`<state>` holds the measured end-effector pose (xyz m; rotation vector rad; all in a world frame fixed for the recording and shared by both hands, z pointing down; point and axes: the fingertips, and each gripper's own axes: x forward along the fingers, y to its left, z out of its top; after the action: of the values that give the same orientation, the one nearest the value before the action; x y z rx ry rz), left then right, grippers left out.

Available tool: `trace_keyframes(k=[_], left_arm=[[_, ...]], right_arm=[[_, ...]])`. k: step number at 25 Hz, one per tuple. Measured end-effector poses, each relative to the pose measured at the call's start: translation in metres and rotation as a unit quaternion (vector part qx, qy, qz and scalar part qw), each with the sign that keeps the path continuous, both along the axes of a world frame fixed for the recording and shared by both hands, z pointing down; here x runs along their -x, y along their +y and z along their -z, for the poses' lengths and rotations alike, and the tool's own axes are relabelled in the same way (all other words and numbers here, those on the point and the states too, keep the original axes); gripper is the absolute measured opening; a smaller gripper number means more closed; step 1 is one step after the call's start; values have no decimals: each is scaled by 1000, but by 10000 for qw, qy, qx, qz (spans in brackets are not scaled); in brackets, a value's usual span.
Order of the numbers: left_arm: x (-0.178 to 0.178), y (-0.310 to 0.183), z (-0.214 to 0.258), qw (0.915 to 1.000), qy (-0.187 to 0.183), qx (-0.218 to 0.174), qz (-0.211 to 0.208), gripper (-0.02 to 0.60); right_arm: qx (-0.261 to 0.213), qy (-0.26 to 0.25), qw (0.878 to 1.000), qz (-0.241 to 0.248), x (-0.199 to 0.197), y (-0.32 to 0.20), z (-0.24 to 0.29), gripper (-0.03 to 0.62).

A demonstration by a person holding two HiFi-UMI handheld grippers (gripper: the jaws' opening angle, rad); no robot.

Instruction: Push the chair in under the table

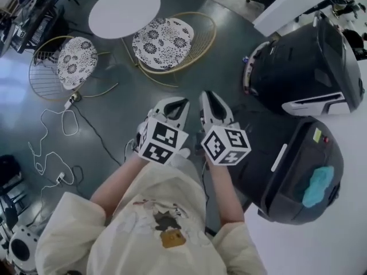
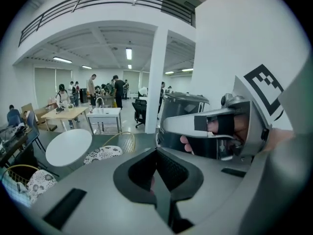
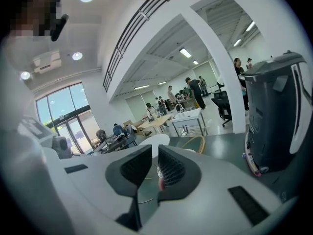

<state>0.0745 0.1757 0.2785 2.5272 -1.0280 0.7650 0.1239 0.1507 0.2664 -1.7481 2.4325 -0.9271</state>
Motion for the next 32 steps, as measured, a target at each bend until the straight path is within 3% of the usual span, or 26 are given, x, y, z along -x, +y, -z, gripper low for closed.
trace_keyframes(k=[6, 14, 24, 28, 32], left_arm=[[-1, 39, 36, 9998, 28, -216, 9, 9], [-3, 84, 51, 9985, 111, -501, 207, 9], [-31, 128, 40, 9987, 323, -349, -183, 9], [-33, 130, 40, 9986, 352, -339, -183, 9], [-37, 128, 40, 9984, 400, -368, -176, 9]], right_arm=[[-435, 243, 9987, 131, 7, 55, 35, 28], [-856, 681, 9939, 171, 3, 117, 40, 20], [-883, 901, 9917, -230, -10, 155, 39, 9], [-647, 1017, 9920, -365, -19, 162, 33, 9], [-789, 983, 9907, -517, -25, 158, 29, 9]])
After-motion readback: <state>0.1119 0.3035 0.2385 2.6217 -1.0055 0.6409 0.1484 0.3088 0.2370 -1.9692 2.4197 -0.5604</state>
